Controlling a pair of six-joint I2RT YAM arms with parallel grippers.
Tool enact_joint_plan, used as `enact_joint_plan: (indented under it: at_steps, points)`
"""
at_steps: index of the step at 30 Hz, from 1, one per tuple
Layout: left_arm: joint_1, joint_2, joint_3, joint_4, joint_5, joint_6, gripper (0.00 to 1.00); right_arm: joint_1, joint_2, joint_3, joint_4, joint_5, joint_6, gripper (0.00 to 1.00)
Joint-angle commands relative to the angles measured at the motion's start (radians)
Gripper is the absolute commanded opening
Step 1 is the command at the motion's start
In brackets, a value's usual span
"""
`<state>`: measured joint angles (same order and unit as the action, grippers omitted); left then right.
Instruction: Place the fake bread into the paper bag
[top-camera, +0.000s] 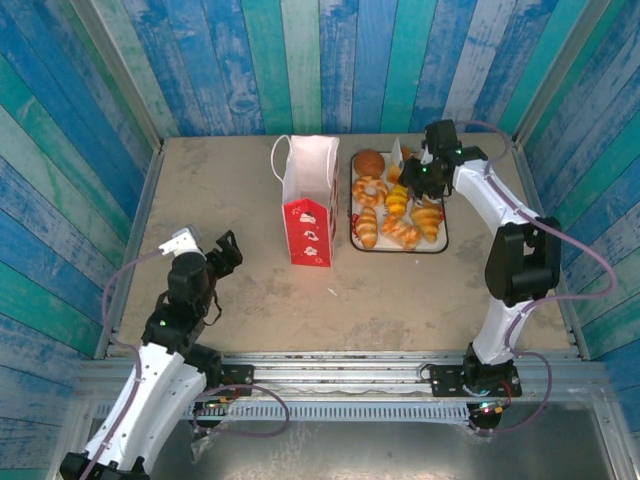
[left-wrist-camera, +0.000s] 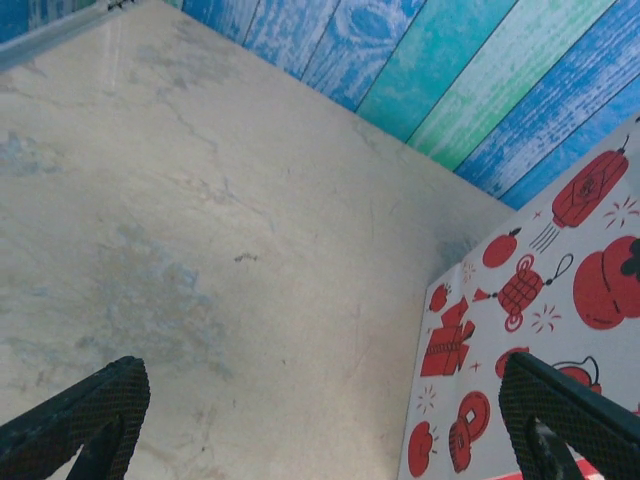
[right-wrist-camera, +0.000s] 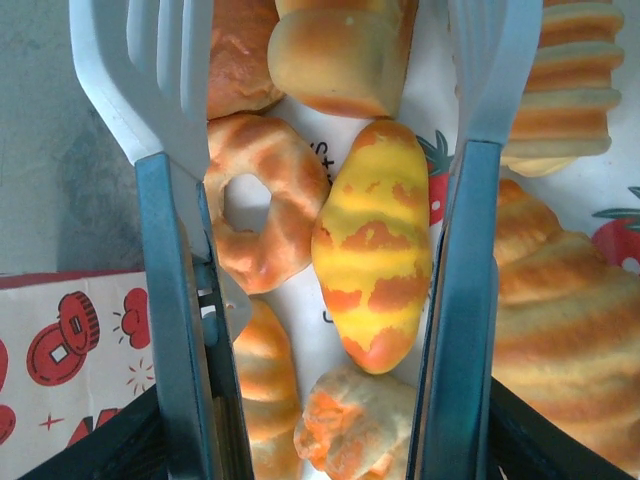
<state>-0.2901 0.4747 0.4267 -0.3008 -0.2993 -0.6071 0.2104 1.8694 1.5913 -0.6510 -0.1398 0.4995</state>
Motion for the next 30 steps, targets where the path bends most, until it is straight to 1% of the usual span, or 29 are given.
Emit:
enact_joint_plan:
  at_steps: [1, 10, 18, 23, 28, 30]
  points:
    - [-0.003, -0.016, 0.021, -0.019, -0.043, 0.024, 0.94, 0.013, 0.034, 0.040, -0.020, -0.003, -0.001, 0.60]
    - [-0.004, -0.012, 0.029, -0.014, -0.044, 0.025, 0.94, 0.041, 0.098, 0.083, -0.040, 0.038, 0.003, 0.61]
    - [-0.003, -0.007, 0.037, -0.015, -0.046, 0.027, 0.94, 0.046, 0.134, 0.091, -0.046, 0.052, 0.003, 0.60]
    - [-0.003, -0.003, 0.050, -0.005, -0.063, 0.045, 0.94, 0.046, 0.141, 0.085, -0.047, 0.068, -0.008, 0.53]
    - [-0.003, 0.027, 0.103, 0.036, -0.077, 0.079, 0.94, 0.046, 0.162, 0.088, -0.047, 0.061, -0.016, 0.51]
    - [-0.003, 0.046, 0.128, 0.037, -0.077, 0.095, 0.94, 0.045, 0.168, 0.093, -0.047, 0.055, -0.014, 0.49]
